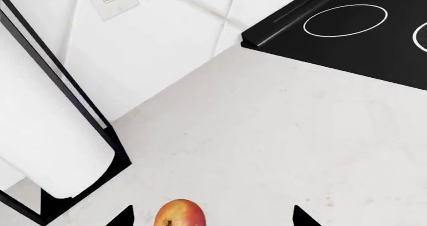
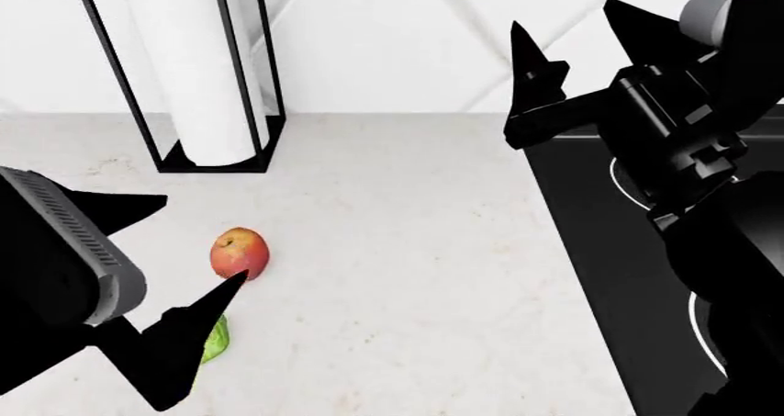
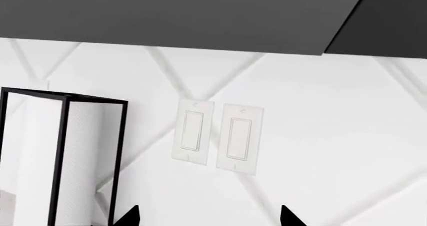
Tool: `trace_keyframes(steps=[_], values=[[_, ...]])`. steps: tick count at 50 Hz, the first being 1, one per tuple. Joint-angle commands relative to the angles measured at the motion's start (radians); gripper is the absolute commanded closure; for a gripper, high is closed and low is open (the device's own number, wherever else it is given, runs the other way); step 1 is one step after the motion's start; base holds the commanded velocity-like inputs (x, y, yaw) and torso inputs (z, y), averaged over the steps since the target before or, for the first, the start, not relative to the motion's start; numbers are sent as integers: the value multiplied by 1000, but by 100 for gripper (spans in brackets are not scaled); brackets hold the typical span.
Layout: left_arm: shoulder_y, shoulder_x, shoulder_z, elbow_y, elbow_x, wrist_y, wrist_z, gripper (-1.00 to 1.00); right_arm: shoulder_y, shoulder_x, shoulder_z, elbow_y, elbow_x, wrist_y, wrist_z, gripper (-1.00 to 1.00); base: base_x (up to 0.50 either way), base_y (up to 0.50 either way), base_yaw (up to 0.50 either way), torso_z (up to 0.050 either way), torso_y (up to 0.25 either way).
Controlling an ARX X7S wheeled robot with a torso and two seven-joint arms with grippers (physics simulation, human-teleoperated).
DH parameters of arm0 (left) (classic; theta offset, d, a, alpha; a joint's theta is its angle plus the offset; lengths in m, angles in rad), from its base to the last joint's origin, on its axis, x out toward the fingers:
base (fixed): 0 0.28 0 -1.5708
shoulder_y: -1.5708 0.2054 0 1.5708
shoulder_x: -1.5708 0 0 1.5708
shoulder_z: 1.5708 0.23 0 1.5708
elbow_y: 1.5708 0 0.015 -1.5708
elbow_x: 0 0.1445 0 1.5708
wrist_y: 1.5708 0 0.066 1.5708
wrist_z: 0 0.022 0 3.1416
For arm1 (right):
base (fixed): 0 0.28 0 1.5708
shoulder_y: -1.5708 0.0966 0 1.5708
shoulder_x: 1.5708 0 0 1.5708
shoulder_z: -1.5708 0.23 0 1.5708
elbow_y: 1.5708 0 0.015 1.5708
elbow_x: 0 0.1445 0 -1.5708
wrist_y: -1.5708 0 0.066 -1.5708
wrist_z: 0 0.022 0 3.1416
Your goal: Pick the brussel sprout, peach from the counter and place them in the cabinet. Then close the cabinet.
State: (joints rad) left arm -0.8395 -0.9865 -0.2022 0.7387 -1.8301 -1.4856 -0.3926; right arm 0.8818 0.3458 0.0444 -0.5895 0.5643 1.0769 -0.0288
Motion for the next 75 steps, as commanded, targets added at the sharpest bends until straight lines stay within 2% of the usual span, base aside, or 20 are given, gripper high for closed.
trace_keyframes(steps=[1,11,21,31,75], values=[[84,-12,-27,39,34,-17,61,-100,1,0,-5,7,0,-1,10,-100,0,0,0,0,0],[134,14,-13,57,119,-19,108,-100,1,1,-2,4,7,2,16,-100,0,0,0,0,0],[242,59,-11,90,304,-6,224,-100,-9,0,-1,8,6,-14,19,-100,0,0,0,0,0],[309,50,39,88,471,30,299,-100,-14,0,-3,10,9,-22,21,-100,0,0,0,0,0],[403,34,209,-9,696,167,378,-100,-9,11,-15,22,22,-36,32,-100,0,0,0,0,0]])
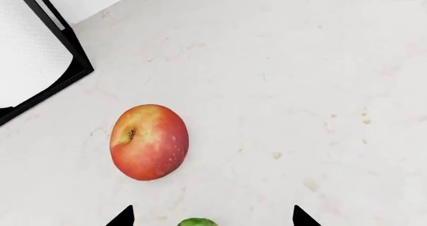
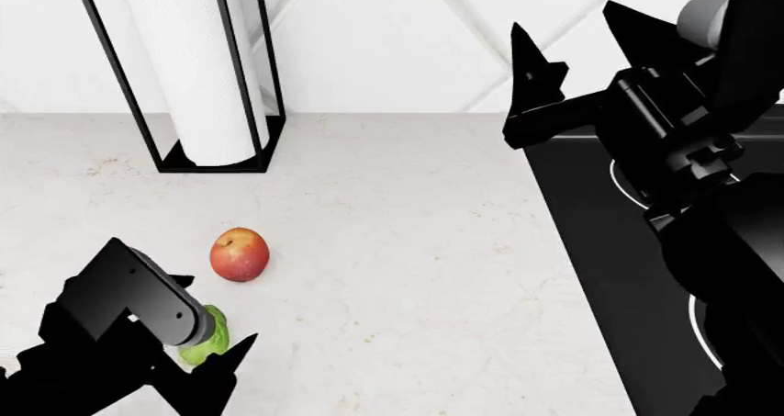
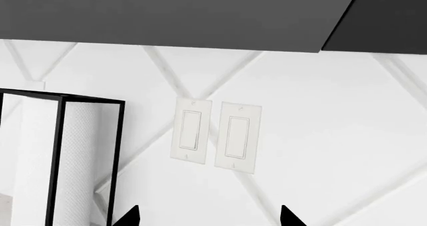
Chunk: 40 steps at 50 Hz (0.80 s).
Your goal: Pick the brussel sprout, peach from the counter and place them in the cabinet. Then close the cabinet.
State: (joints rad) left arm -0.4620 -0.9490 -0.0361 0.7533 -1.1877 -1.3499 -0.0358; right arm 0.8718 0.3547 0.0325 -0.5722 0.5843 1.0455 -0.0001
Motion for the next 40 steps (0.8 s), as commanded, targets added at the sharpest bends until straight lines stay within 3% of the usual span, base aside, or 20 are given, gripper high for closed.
trace_keyframes(steps=[1,40], values=[[26,-4,45,-24,55,32,21,-100,1,3,-3,5,2,-4,4,-100,0,0,0,0,0],[98,-42,69,-50,67,57,10,-100,-1,8,-13,17,11,-21,15,-100,0,0,0,0,0]])
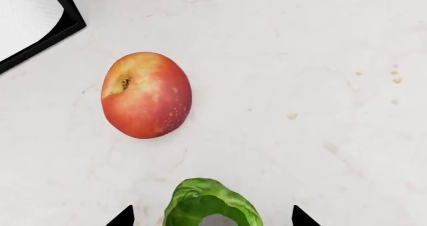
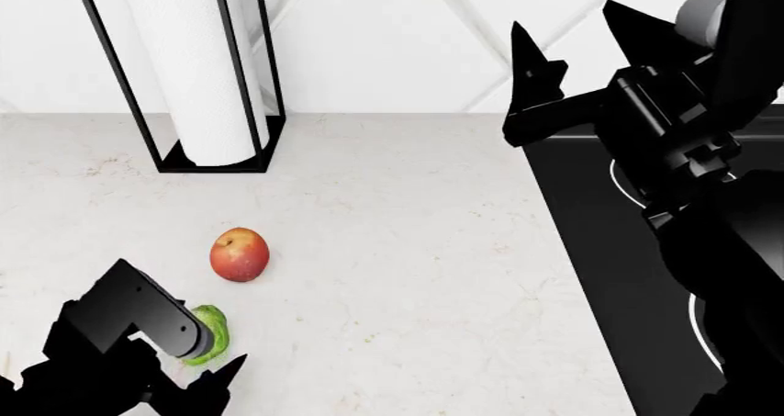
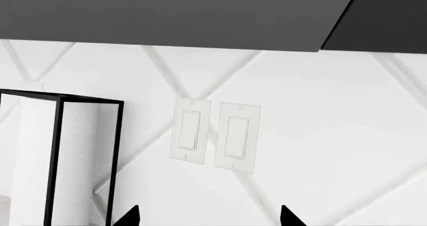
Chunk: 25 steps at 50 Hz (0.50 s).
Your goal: Pick the brussel sprout, peach from the counter and place them in the cabinet. Then close the cabinet.
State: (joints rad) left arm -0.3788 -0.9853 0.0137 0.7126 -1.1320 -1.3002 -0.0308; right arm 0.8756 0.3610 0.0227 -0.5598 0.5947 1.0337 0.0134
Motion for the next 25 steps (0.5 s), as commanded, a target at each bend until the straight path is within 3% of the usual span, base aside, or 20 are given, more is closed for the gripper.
trace_keyframes(steps=[1,15,25], values=[[16,-6,21,-9,12,9,6,100,-6,2,-3,6,0,-11,1,-100,0,0,0,0,0],[-23,-2,-8,2,-46,-3,-25,100,-6,6,-5,5,7,-9,7,-100,0,0,0,0,0],[-121,-7,-82,49,-227,-36,-101,100,9,10,4,-10,26,17,18,-100,0,0,0,0,0]])
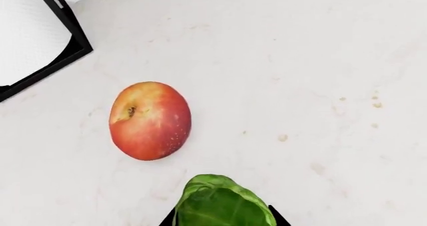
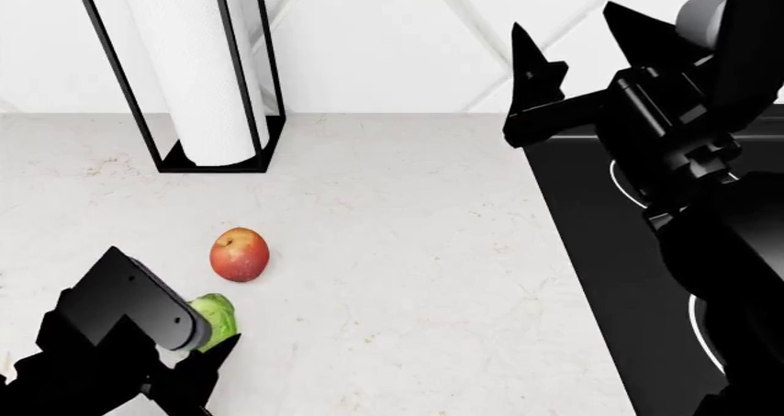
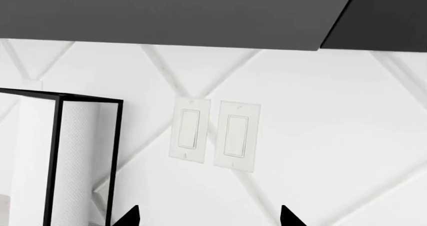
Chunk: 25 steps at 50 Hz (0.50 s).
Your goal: Pick the brussel sprout, peach from the counter and place them in the cabinet. Then close the cabinet.
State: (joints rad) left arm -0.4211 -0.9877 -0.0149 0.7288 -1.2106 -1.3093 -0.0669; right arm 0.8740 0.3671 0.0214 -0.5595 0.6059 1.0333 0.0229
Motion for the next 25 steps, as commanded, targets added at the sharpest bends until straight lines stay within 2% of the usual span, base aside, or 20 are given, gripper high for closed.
trace_keyframes(steps=[1,7,12,18,25], values=[[-92,-7,-59,36,-173,-31,-78,100,11,4,6,-12,17,20,9,-100,0,0,0,0,0],[-186,-40,-95,51,-352,-23,-166,100,29,2,7,-18,27,34,17,-100,0,0,0,0,0],[-269,-67,-77,76,-490,4,-232,100,35,-1,5,-15,28,33,21,-100,0,0,0,0,0],[-457,-76,10,78,-644,55,-334,100,42,-4,7,-23,38,44,30,-100,0,0,0,0,0],[-706,-28,165,59,-791,112,-490,100,48,-4,12,-30,47,53,37,-100,0,0,0,0,0]])
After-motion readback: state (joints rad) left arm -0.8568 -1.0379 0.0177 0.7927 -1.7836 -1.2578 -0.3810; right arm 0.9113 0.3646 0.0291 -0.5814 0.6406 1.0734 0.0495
